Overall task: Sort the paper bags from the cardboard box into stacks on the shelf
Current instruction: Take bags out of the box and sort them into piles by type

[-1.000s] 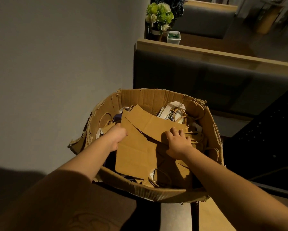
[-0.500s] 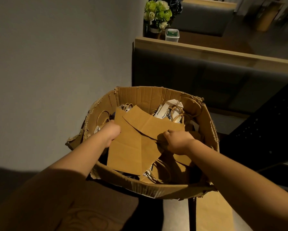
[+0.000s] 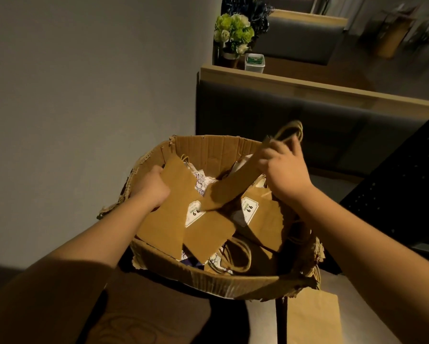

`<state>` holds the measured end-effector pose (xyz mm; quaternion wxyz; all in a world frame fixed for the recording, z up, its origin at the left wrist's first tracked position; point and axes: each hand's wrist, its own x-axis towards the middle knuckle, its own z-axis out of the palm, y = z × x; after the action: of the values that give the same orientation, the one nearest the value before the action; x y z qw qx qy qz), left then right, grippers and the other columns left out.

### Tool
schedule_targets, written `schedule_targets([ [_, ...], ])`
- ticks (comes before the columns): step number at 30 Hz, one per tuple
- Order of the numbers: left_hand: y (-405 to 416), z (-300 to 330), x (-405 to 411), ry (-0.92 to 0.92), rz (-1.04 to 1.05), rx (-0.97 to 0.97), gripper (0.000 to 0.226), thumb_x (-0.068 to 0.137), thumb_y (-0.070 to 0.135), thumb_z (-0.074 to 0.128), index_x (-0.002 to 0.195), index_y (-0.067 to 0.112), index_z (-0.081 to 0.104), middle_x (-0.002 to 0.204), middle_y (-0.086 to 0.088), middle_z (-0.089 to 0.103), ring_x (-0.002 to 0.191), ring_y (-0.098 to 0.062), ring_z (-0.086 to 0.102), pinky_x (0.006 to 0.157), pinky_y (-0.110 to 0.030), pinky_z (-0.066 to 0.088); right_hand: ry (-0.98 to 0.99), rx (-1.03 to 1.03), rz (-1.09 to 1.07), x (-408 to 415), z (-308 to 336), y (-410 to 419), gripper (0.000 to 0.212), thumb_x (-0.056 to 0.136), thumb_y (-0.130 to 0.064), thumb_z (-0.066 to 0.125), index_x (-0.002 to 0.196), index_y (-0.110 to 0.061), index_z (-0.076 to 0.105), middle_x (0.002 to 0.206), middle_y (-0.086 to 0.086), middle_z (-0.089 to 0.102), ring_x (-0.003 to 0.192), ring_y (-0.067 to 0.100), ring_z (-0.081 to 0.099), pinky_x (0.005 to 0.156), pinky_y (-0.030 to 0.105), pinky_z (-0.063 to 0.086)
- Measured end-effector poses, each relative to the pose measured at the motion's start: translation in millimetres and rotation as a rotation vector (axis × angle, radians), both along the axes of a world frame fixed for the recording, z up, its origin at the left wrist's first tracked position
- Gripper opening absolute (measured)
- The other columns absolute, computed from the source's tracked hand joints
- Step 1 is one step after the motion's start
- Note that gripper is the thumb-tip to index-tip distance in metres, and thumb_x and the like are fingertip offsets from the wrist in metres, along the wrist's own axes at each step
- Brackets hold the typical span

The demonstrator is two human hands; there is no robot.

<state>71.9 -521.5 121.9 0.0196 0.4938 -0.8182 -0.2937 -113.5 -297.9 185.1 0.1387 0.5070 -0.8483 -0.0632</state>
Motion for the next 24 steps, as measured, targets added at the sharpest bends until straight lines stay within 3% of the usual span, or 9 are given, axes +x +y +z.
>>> schedule_targets([
  [3, 1, 7, -1, -0.011, -0.073, -0.139, 0.063, 0.086, 0.005, 0.045, 0.142, 0.028, 0.028, 0.091, -0.004, 0.057, 0.073, -0.027, 0.060, 0.065, -0.041, 0.056, 0.023, -0.193, 0.090, -8, 15, 5, 0.019, 0.082, -0.013, 0.070, 0.095, -0.027, 0.072, 0.151, 0.011, 0.039, 0.146, 0.041, 0.014, 0.113, 0.059, -0.002],
  [6, 8, 17, -4, 0.107, -0.164, -0.215, 0.078, 0.087, 0.002, 0.044, 0.147, 0.042, 0.013, 0.097, -0.002, 0.058, 0.071, -0.028, 0.063, 0.061, -0.046, 0.057, -0.021, -0.379, 0.224, -9, 24, 9, 0.019, 0.076, -0.008, 0.076, 0.090, -0.022, 0.076, 0.152, 0.018, 0.035, 0.143, 0.043, 0.011, 0.112, 0.057, 0.006],
  [9, 15, 29, -9, 0.233, -0.212, -0.398, 0.055, 0.093, 0.001, 0.041, 0.139, 0.030, 0.044, 0.129, -0.001, 0.055, 0.084, -0.025, 0.063, 0.066, -0.042, 0.056, -0.110, -0.464, 0.298, -4, 27, 11, 0.027, 0.079, -0.003, 0.071, 0.094, -0.025, 0.076, 0.153, 0.019, 0.031, 0.143, 0.041, 0.007, 0.109, 0.056, 0.012],
  [11, 19, 32, -14, 0.340, -0.231, -0.420, 0.043, 0.096, 0.003, 0.042, 0.130, 0.025, 0.056, 0.136, 0.004, 0.052, 0.081, -0.020, 0.062, 0.061, -0.036, 0.054, -0.186, -0.466, 0.326, -2, 26, 12, 0.033, 0.079, 0.000, 0.072, 0.096, -0.028, 0.075, 0.155, 0.018, 0.028, 0.144, 0.041, 0.007, 0.108, 0.057, 0.017],
  [14, 26, 34, -22, 0.510, -0.221, -0.204, 0.045, 0.099, 0.001, 0.040, 0.132, 0.028, 0.056, 0.140, 0.007, 0.048, 0.081, -0.010, 0.059, 0.057, -0.021, 0.047, -0.287, -0.472, 0.360, 0, 24, 13, 0.033, 0.080, -0.003, 0.074, 0.098, -0.031, 0.074, 0.157, 0.013, 0.025, 0.146, 0.038, 0.008, 0.108, 0.055, 0.021],
  [16, 35, 39, -26, 0.633, -0.204, 0.012, 0.044, 0.101, 0.003, 0.037, 0.133, 0.028, 0.055, 0.142, 0.009, 0.046, 0.097, -0.009, 0.056, 0.074, -0.022, 0.047, -0.334, -0.509, 0.365, 2, 26, 12, 0.033, 0.081, -0.006, 0.074, 0.098, -0.033, 0.073, 0.157, 0.010, 0.023, 0.146, 0.037, 0.008, 0.109, 0.054, 0.022],
  [18, 45, 45, -28, 0.702, -0.172, 0.207, 0.037, 0.104, 0.012, 0.037, 0.135, 0.024, 0.054, 0.133, 0.014, 0.048, 0.114, -0.003, 0.044, 0.093, -0.023, 0.036, -0.389, -0.552, 0.358, 4, 28, 10, 0.033, 0.082, -0.006, 0.072, 0.099, -0.035, 0.073, 0.158, 0.007, 0.021, 0.146, 0.036, 0.009, 0.110, 0.051, 0.021],
  [21, 52, 47, -27, 0.789, -0.135, 0.590, 0.025, 0.103, 0.033, 0.041, 0.120, 0.029, 0.060, 0.112, 0.017, 0.061, 0.109, -0.003, 0.054, 0.087, -0.020, 0.041, -0.437, -0.614, 0.359, 5, 30, 8, 0.036, 0.083, -0.003, 0.071, 0.099, -0.035, 0.072, 0.158, 0.008, 0.022, 0.147, 0.034, 0.011, 0.112, 0.044, 0.020],
  [24, 50, 41, -23, 0.702, -0.267, 0.600, 0.012, 0.096, 0.034, 0.054, 0.106, 0.030, 0.062, 0.106, 0.007, 0.069, 0.104, -0.013, 0.064, 0.089, -0.030, 0.050, -0.489, -0.679, 0.347, 4, 26, 7, 0.040, 0.083, -0.002, 0.070, 0.100, -0.038, 0.070, 0.157, 0.005, 0.021, 0.146, 0.034, 0.013, 0.111, 0.042, 0.020],
])
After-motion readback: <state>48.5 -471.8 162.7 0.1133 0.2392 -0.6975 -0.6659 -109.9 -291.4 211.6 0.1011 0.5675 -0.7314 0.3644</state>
